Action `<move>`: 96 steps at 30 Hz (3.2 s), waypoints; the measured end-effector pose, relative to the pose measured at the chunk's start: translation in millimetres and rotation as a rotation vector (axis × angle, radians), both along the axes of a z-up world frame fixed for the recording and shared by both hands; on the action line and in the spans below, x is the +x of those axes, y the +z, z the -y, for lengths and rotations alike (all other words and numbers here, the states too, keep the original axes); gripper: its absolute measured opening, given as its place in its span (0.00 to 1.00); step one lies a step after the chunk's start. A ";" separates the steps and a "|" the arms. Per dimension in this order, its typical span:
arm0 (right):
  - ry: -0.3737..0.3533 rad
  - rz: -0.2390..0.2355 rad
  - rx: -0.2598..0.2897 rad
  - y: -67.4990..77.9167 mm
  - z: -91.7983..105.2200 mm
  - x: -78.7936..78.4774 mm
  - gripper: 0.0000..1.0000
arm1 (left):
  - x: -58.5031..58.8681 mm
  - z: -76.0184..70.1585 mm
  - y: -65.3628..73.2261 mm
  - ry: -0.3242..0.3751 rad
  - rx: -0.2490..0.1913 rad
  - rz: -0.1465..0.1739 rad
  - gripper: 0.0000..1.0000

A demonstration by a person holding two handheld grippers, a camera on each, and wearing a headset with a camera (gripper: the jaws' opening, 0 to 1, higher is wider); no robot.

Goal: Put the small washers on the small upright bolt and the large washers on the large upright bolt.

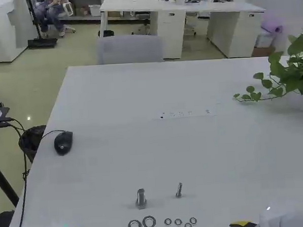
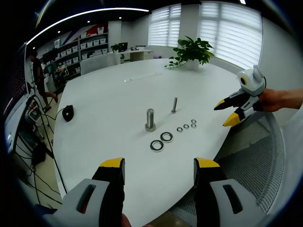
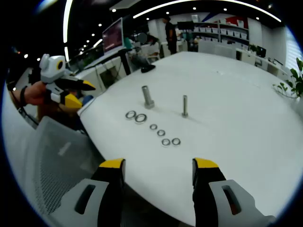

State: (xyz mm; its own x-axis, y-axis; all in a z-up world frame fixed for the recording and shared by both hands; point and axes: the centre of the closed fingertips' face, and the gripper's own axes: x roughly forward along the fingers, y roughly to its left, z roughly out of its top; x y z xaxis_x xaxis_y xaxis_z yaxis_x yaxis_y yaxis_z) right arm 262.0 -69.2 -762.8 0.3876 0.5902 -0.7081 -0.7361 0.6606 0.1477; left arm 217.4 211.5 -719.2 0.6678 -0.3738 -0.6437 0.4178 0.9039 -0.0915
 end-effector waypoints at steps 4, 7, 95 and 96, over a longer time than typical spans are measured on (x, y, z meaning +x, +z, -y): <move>-0.003 0.015 0.019 6.1 -2.4 4.5 0.57 | 0.6 -3.2 3.1 0.015 0.002 0.006 0.58; 0.004 0.017 0.013 5.4 -3.4 4.8 0.57 | 0.8 -2.3 3.8 0.017 -0.004 0.008 0.58; 0.439 0.062 -0.254 -29.7 -46.0 38.4 0.34 | 7.1 5.3 22.4 0.027 -0.004 0.045 0.57; 0.448 0.064 -0.259 -30.5 -46.8 38.8 0.33 | 6.6 5.2 22.5 0.028 -0.004 0.044 0.57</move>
State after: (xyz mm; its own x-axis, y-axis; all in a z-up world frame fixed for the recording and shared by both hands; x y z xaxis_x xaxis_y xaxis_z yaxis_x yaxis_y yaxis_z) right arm 300.8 -22.4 -793.3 0.1844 0.5168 -0.8360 -0.9572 0.2874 -0.0335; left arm 224.0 206.3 -696.8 0.7059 -0.3573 -0.6116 0.3961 0.9149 -0.0773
